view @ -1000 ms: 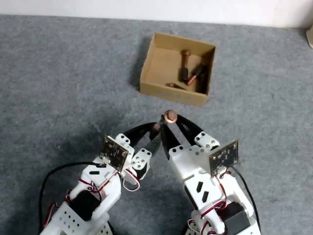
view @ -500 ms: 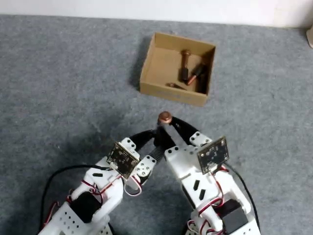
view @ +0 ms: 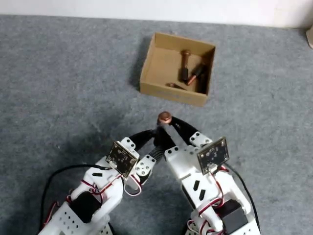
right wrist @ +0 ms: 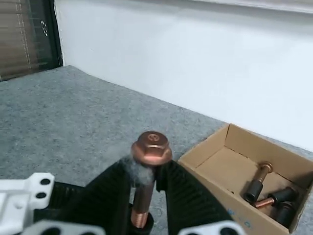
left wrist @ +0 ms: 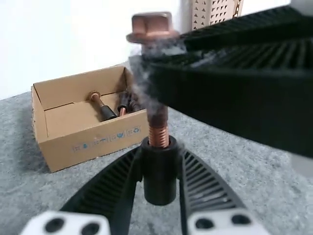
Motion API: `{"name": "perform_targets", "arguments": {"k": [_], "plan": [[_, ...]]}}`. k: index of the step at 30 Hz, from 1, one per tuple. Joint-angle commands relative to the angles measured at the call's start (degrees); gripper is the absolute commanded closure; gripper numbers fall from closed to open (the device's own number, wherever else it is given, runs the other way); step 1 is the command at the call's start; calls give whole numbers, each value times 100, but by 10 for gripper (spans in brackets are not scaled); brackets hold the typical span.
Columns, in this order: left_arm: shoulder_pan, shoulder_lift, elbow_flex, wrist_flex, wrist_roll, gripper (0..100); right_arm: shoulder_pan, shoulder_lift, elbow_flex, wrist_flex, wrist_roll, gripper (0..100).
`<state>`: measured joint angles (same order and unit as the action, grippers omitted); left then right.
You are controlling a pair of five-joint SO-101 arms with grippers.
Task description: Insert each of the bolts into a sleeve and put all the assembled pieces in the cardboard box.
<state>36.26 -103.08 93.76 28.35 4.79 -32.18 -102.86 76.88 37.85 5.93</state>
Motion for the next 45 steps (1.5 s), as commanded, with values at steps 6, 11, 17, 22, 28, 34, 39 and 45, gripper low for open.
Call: {"name": "perform_targets", "arguments": {"k": [6, 11, 17, 22, 28, 34, 39, 45], "plan": [[-84, -136, -910, 598, 53, 996, -101, 13, -22, -75, 88, 994], [-84, -136, -892, 589, 53, 996, -101, 13, -22, -75, 88, 994], [-92, -136, -884, 563, 53, 996, 75, 13, -13, -75, 53, 994], [-92, -136, -884, 563, 53, 996, 198, 22, 75, -207, 53, 994], [-92, -136, -884, 589, 53, 996, 198, 22, 400, -593, 53, 994], [-92, -136, -884, 589, 53, 996, 189, 22, 418, -602, 62, 956], [-92, -136, -884, 589, 53, 996, 180, 75, 435, -602, 62, 637], [-92, -136, -875, 589, 53, 996, 189, 57, 435, -602, 70, 615]]}}
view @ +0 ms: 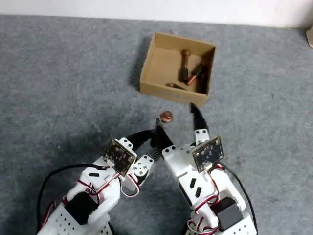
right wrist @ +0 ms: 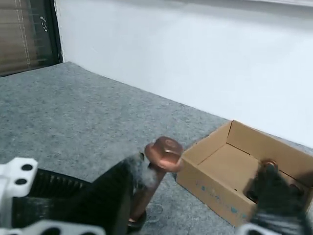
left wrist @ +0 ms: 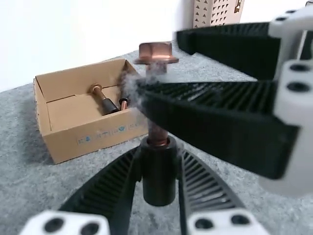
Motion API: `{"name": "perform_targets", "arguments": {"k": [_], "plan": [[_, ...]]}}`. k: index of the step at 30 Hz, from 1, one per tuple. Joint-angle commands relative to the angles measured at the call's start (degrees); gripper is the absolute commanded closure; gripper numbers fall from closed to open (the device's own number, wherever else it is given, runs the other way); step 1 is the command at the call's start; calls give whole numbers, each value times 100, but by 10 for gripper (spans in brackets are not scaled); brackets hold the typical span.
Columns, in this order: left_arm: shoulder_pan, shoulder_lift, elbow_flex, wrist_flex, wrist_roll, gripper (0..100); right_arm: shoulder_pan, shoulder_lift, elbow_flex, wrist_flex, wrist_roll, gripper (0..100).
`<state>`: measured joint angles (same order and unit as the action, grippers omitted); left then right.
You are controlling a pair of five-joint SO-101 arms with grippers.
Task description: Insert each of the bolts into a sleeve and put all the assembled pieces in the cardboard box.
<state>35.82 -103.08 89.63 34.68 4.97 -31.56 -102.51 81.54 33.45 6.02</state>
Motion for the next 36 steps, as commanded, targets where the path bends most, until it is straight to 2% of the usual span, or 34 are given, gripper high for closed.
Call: {"name": "perform_targets", "arguments": {"k": [1, 6, 13, 18, 22, 28, 32, 36], "plan": [[-48, -136, -462, -44, 35, 996, 136, -13, -31, -163, 53, 618], [-154, -136, -462, -70, 35, 996, 119, -13, -31, -31, 53, 622], [-382, -127, -330, -97, 35, 996, -435, -13, -84, 426, 79, 622], [-382, -127, 145, -809, 35, 996, -541, -13, -66, 426, 53, 622], [-374, -127, 224, -905, 35, 996, -725, -13, -40, 426, 70, 622], [-418, -119, 224, -905, 35, 996, 154, -22, -92, 409, 44, 622], [-435, -92, 171, -905, 35, 996, 382, -22, -163, 277, -88, 622], [-963, -75, -321, -905, 62, 996, 541, -22, -198, 259, -202, 622]]}}
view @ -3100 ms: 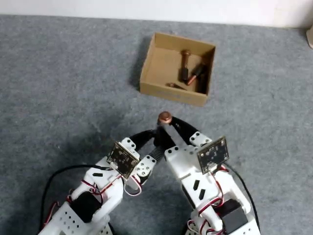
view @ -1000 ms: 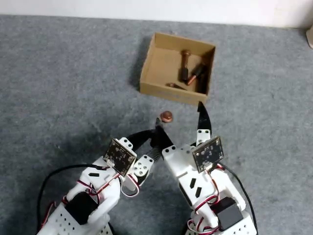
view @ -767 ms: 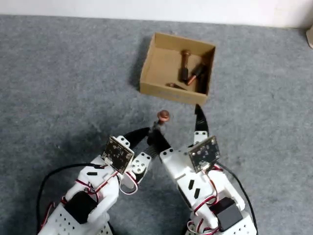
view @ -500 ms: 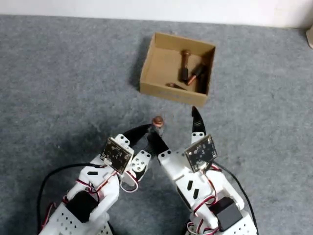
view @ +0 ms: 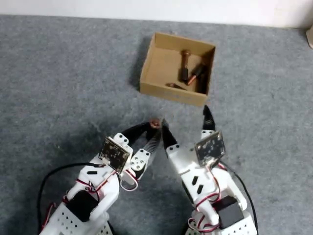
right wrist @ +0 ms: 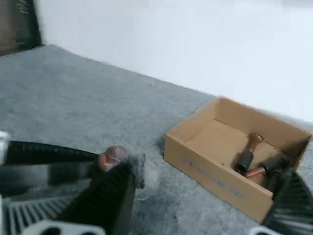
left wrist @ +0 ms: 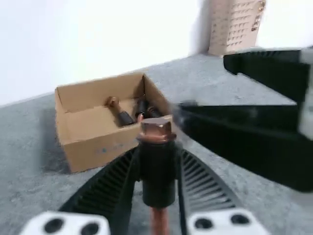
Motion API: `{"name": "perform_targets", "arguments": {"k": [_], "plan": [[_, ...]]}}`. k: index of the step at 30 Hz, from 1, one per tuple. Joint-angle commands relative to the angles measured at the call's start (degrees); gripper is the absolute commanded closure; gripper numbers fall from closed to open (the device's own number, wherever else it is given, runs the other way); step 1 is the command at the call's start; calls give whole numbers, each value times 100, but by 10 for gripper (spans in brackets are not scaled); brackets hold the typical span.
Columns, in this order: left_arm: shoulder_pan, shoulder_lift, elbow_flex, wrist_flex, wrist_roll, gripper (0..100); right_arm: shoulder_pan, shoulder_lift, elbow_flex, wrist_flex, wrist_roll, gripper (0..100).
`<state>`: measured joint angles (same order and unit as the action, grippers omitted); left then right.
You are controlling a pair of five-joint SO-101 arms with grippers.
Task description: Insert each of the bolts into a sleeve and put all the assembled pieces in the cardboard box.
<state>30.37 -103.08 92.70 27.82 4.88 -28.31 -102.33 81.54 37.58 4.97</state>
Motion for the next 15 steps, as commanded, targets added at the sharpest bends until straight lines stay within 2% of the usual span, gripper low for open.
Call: {"name": "perform_targets", "arguments": {"k": [1, 5, 11, 13, 15], "plan": [[-585, -31, -866, -211, 202, 996, 251, -40, -189, -215, -97, 622], [-813, 1253, -2202, -79, 554, 996, 426, -40, -163, -365, -97, 622], [-1174, 5481, -5174, 62, 571, 996, 497, -40, -163, -321, -97, 622], [-1385, 6686, -6457, 501, 571, 996, 523, -40, -163, -48, -97, 622], [-1552, 7635, -7793, 1336, 571, 996, 646, -40, -163, 127, -97, 622]]}}
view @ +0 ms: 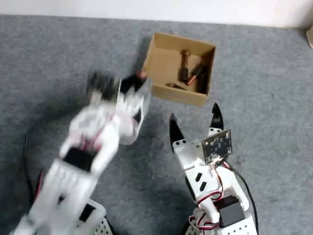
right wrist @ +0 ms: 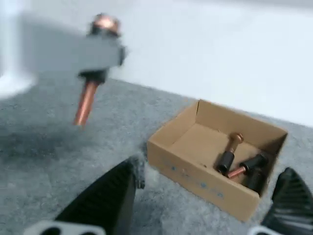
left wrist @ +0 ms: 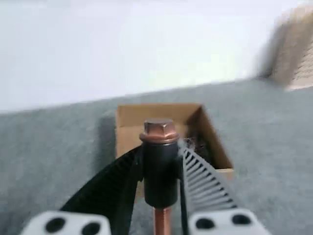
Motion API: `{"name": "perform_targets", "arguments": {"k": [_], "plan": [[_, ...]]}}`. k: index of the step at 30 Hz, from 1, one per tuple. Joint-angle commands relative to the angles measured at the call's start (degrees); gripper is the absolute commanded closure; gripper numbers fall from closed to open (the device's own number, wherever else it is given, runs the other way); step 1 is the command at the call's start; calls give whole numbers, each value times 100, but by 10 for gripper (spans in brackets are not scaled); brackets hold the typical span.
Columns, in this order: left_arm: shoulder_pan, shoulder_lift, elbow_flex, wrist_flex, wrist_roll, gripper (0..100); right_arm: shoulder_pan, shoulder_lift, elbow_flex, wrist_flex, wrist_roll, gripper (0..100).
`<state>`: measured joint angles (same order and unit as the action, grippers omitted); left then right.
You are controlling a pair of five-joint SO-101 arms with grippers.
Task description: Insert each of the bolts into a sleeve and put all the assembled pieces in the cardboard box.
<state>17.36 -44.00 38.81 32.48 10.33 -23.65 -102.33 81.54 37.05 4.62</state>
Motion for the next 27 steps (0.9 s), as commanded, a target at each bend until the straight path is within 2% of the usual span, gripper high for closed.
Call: {"name": "perform_targets", "arguments": {"k": [1, 4, 7, 12, 15, 17, 20, 27], "plan": [[-286, 2176, -3055, 1327, 26, 996, 251, -40, -145, 180, -62, 622], [-277, 3327, -4831, 2576, 26, 996, 365, -40, 92, -75, -62, 622], [-154, 4242, -6404, 3402, 35, 996, 382, -40, 435, -497, -26, 622], [-119, 5191, -8514, 4141, 35, 996, 382, -40, 646, -690, -18, 622], [-514, 5560, -9165, 4149, 79, 996, 382, -40, 655, -690, -18, 622], [-760, 5789, -9305, 4000, 475, 996, 382, -40, 673, -690, -18, 622], [-1007, 6308, -9305, 3042, 993, 996, 382, -40, 681, -690, -18, 622], [-1033, 7916, -9332, 958, 1046, 996, 382, -40, 681, -690, -18, 622]]}}
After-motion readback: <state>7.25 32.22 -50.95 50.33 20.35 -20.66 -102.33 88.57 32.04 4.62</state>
